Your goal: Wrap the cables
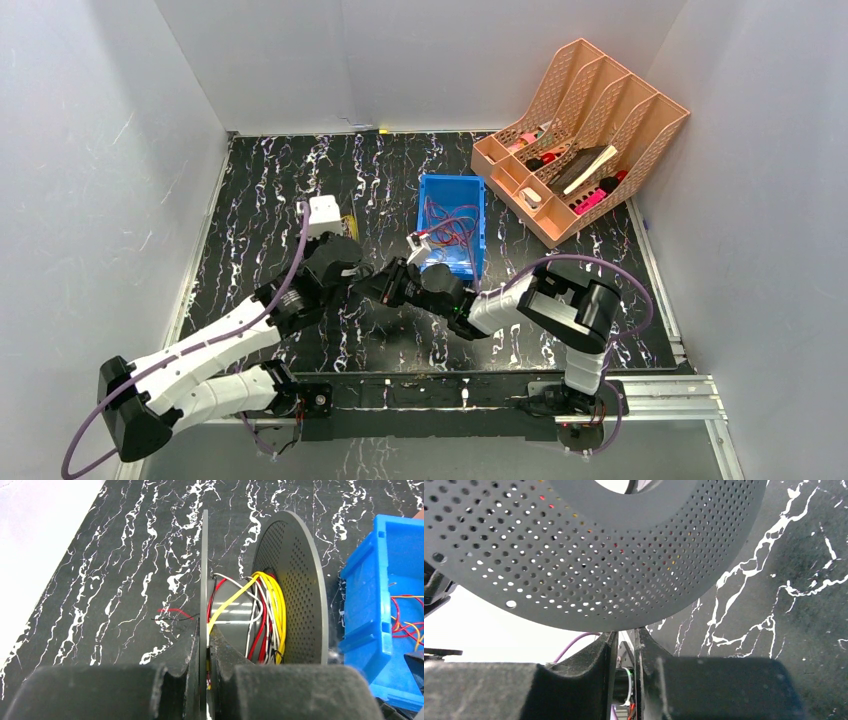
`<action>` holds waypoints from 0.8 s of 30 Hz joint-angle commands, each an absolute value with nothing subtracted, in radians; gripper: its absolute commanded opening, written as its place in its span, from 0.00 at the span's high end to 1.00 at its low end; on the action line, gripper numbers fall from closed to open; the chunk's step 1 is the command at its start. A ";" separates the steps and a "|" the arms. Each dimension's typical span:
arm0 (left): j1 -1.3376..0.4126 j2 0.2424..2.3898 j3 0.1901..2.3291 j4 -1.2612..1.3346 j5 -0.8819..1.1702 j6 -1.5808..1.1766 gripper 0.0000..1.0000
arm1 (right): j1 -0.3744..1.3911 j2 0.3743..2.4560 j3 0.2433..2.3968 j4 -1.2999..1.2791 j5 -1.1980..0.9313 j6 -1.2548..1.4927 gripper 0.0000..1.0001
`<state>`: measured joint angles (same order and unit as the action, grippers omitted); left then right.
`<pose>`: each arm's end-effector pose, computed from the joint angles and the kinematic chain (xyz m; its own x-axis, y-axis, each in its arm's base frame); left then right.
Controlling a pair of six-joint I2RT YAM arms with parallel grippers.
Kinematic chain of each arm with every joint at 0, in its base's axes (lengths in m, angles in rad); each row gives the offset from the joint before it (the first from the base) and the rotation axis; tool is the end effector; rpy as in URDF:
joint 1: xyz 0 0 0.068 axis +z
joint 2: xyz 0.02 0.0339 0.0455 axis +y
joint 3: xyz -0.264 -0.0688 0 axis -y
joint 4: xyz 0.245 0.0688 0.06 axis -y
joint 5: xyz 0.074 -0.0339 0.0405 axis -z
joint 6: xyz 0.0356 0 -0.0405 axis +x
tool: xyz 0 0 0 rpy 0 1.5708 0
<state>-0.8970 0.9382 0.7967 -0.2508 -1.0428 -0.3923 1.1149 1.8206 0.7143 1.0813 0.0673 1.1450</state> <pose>0.1487 -0.1370 0.3161 -0.1805 -0.0826 -0.9801 -0.1876 0.9811 -0.0481 0.1598 0.3205 0.1744 -0.7934 0.4457 -0.4144 -0.3478 0.2268 0.9097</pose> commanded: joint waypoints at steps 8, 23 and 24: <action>-0.911 1.009 0.801 -0.199 -1.056 -0.380 1.00 | 1.109 1.785 0.723 1.287 0.095 1.207 0.72; -0.910 1.164 0.863 -0.149 -1.130 -0.211 1.00 | 1.106 1.466 0.530 0.944 0.144 1.058 0.71; -0.909 1.174 0.866 -0.139 -1.135 -0.194 1.00 | 1.106 1.419 0.518 0.905 0.156 1.042 0.71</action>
